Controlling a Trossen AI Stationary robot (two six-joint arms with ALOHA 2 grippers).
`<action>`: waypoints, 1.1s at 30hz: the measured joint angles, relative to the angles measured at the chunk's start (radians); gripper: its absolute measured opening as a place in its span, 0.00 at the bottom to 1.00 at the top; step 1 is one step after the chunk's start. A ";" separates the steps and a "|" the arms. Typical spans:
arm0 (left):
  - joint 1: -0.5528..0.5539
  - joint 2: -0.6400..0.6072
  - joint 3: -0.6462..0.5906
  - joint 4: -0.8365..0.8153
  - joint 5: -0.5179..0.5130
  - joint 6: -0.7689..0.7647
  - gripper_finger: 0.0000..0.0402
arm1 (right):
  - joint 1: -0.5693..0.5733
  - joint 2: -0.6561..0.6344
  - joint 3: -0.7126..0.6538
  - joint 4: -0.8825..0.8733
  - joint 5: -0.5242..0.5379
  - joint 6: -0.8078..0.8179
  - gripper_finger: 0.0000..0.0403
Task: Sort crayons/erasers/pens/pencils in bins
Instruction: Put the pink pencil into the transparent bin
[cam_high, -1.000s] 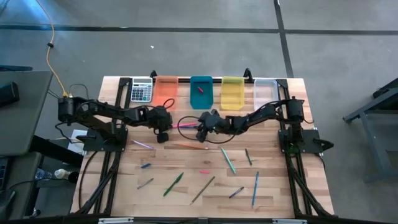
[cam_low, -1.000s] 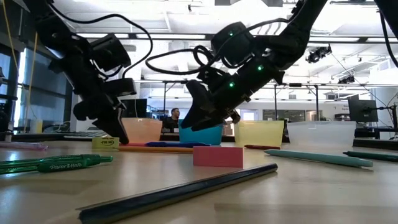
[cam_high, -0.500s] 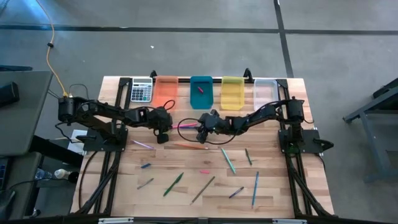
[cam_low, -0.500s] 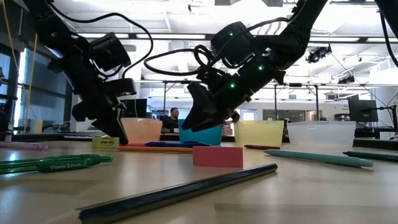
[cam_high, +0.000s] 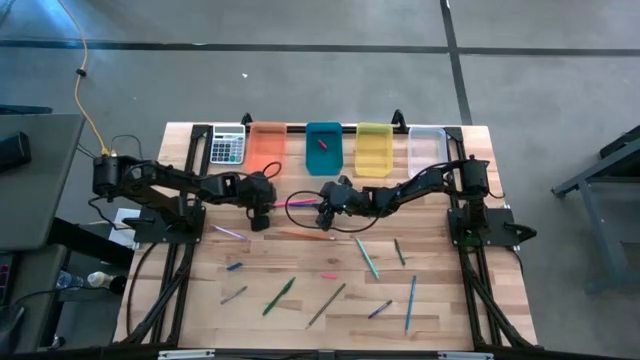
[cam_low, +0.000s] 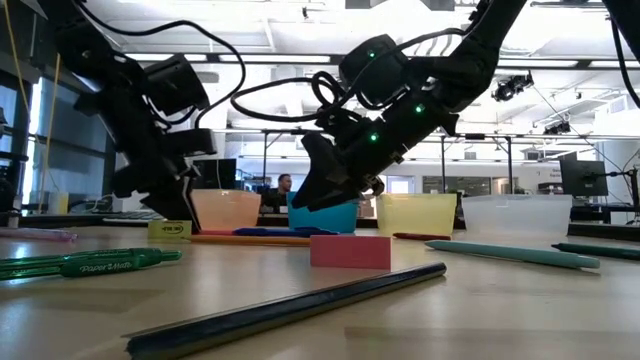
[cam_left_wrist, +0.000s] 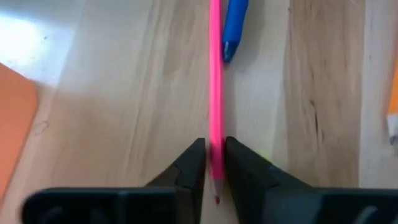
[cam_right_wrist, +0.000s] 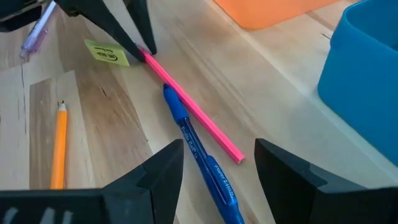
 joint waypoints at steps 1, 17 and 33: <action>0.000 0.000 0.000 -0.004 0.000 0.003 0.08 | 0.000 0.000 0.000 -0.001 -0.001 -0.001 0.47; -0.001 0.002 -0.005 0.048 -0.018 0.057 0.00 | -0.006 0.000 0.000 -0.032 -0.034 -0.089 0.47; 0.000 0.005 -0.006 0.124 -0.044 0.083 0.00 | -0.015 0.000 0.211 -0.448 0.063 -0.216 0.47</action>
